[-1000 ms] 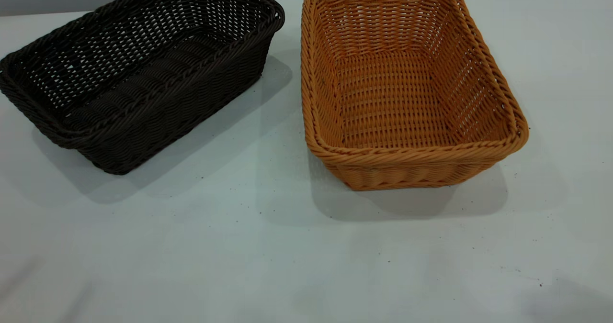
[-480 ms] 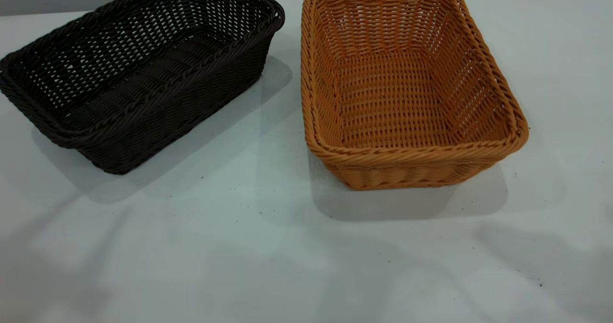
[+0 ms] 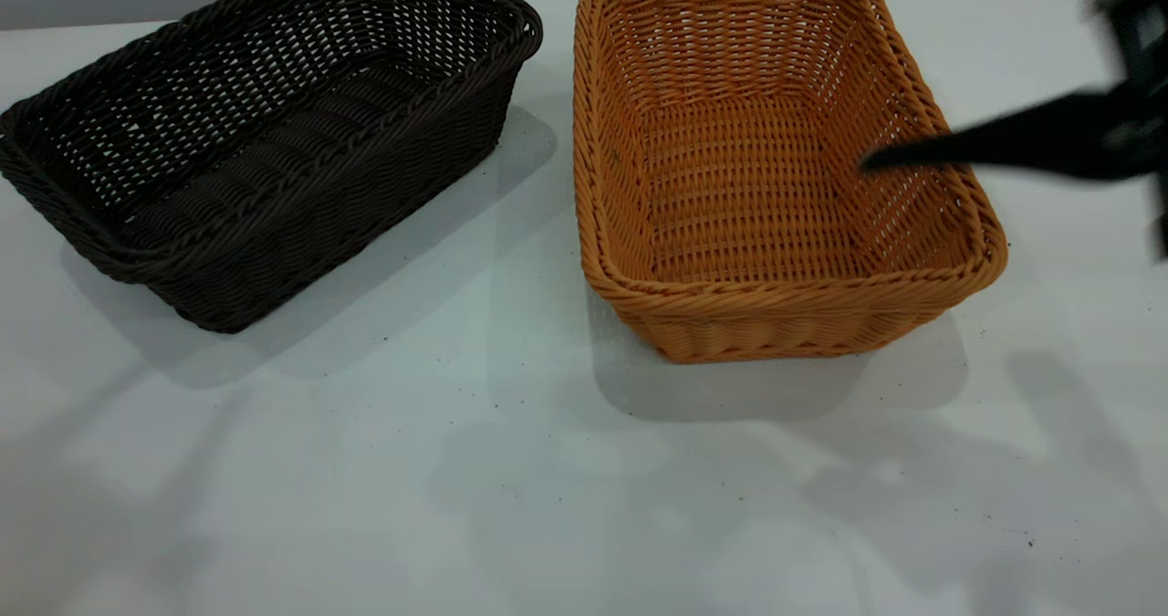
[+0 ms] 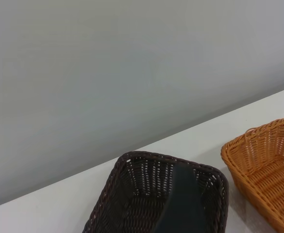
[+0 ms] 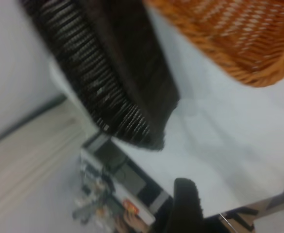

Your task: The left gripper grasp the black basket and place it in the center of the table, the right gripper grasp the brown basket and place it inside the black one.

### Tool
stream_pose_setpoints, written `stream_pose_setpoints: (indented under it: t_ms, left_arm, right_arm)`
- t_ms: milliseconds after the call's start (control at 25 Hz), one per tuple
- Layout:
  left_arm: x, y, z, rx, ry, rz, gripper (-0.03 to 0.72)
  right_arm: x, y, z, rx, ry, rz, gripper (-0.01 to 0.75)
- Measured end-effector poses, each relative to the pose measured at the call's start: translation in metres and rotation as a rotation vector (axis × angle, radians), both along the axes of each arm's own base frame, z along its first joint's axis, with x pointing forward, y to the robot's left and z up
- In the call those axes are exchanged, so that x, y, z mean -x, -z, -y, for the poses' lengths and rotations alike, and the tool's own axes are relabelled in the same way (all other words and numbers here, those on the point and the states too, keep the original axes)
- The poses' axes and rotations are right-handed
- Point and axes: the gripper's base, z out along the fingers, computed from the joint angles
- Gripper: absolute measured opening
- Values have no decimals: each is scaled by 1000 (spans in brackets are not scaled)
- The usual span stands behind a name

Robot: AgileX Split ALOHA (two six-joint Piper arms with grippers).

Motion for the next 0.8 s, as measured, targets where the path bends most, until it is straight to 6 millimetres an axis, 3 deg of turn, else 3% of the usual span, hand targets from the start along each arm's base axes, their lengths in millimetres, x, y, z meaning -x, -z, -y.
stream_pose_setpoints:
  t_ms: [280,800]
  left_arm:
    - [0,0,0,0,0,-1,498]
    - [0,0,0,6,-2,-4,495]
  right_arm:
    - [2,31,-25,38,45,-148,490]
    - [-25,61,-36,134,71,-208,490]
